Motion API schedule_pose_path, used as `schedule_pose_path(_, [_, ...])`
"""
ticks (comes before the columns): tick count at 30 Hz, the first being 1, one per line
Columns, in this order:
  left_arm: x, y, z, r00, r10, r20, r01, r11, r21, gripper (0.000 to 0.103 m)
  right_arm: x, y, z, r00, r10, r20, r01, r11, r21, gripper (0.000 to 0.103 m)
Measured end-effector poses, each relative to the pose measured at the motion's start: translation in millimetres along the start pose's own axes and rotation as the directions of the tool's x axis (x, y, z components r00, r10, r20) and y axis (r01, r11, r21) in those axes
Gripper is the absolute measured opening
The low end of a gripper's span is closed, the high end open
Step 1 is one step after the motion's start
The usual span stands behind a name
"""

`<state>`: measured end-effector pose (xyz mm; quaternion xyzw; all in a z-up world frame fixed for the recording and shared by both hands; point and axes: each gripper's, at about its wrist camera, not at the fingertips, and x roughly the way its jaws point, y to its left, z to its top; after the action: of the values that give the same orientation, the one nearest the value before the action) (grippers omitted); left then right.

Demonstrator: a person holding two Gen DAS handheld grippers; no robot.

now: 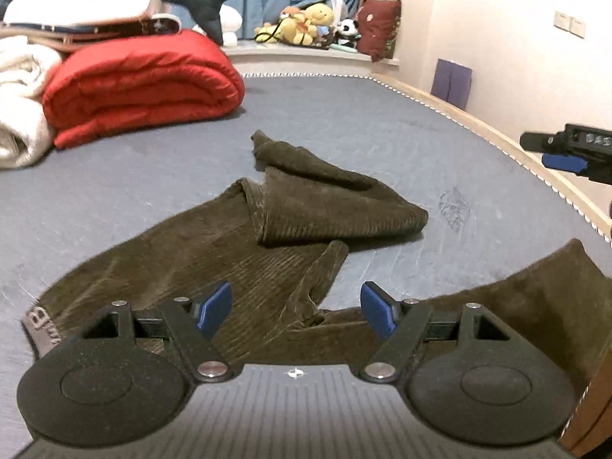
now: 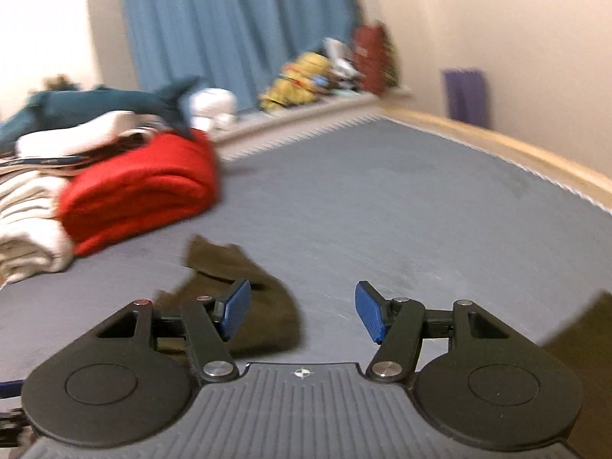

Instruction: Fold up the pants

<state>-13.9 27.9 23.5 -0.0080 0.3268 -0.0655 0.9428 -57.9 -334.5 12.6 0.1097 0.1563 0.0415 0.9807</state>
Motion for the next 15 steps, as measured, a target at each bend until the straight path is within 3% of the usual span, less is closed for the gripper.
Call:
schedule_pose_path(4, [32, 20, -3, 0.997, 0.052, -0.05, -0.053, 0.999, -0.006, 0.079, 7, 30, 5, 0.998, 0.069, 0.012, -0.068, 0.996, -0.048, 0.072])
schedule_pose_path(5, [39, 27, -4, 0.994, 0.08, -0.072, -0.081, 0.997, -0.012, 0.074, 11, 36, 5, 0.997, 0.081, 0.006, -0.081, 0.995, -0.06, 0.073])
schedule_pose_path(7, [53, 47, -7, 0.987, 0.118, -0.112, -0.123, 0.991, -0.046, 0.057, 20, 46, 1, 0.996, 0.091, -0.015, -0.092, 0.992, -0.09, 0.074])
schedule_pose_path(9, [66, 68, -11, 0.978, 0.13, -0.162, -0.145, 0.986, -0.087, 0.026, 33, 50, -1, 0.994, 0.101, -0.048, -0.106, 0.989, -0.105, 0.075])
schedule_pose_path(10, [73, 77, -13, 0.972, 0.137, -0.19, -0.158, 0.982, -0.101, 0.021, 38, 50, -2, 0.991, 0.119, -0.064, -0.125, 0.987, -0.101, 0.075])
schedule_pose_path(15, [101, 108, -26, 0.939, 0.149, -0.311, -0.196, 0.972, -0.126, 0.02, 72, 41, -2, 0.986, 0.117, -0.121, -0.122, 0.992, -0.034, 0.076])
